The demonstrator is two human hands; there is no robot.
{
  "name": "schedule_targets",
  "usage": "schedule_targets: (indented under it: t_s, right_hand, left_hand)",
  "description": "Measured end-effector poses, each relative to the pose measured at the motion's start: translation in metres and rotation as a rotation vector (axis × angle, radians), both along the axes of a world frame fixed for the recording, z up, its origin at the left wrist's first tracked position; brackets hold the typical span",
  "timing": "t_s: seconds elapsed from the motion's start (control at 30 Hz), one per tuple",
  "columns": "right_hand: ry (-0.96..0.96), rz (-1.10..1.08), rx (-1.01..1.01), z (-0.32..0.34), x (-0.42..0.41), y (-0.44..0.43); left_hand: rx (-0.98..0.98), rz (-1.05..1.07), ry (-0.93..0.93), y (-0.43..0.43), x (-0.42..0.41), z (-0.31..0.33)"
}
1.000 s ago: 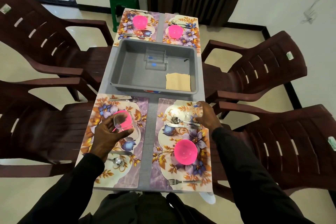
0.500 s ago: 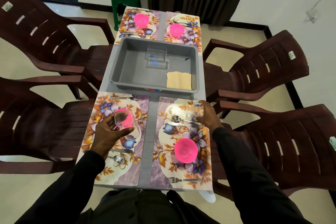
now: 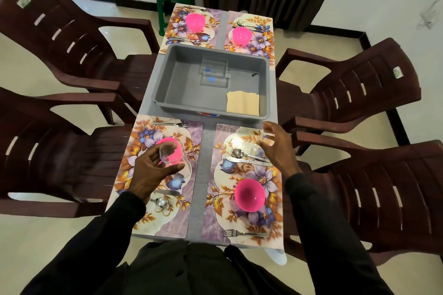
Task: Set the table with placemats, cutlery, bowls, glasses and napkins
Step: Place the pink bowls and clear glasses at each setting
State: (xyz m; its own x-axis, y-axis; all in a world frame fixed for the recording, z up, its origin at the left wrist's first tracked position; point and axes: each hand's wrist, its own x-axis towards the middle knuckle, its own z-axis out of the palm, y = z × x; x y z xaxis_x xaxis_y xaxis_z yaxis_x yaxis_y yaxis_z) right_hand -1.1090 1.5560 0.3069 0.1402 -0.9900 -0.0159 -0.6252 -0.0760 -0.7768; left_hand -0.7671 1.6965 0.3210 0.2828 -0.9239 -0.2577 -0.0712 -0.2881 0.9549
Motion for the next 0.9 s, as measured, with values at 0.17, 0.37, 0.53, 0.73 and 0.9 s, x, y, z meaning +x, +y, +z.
schedule_targets:
  t_s: [0.17, 0.37, 0.53, 0.73, 0.9]
  right_hand:
    - [-0.170, 0.138, 0.137, 0.004, 0.051, 0.033]
    - [-0.190, 0.439, 0.273, -0.011, 0.117, 0.069]
    - [-0.194, 0.466, 0.277, -0.016, 0.169, 0.088]
    - [-0.223, 0.448, 0.223, 0.000, 0.217, 0.105]
    - [-0.157, 0.426, 0.226, -0.007, 0.241, 0.117]
  left_hand:
    - [0.001, -0.012, 0.001, -0.003, -0.003, 0.000]
    - [-0.022, -0.030, -0.005, -0.002, -0.001, 0.008]
    - [-0.044, -0.035, -0.011, 0.005, 0.007, 0.014]
    - [-0.054, -0.035, 0.015, 0.023, 0.045, 0.022]
    - [-0.035, -0.057, 0.077, 0.044, 0.095, 0.018]
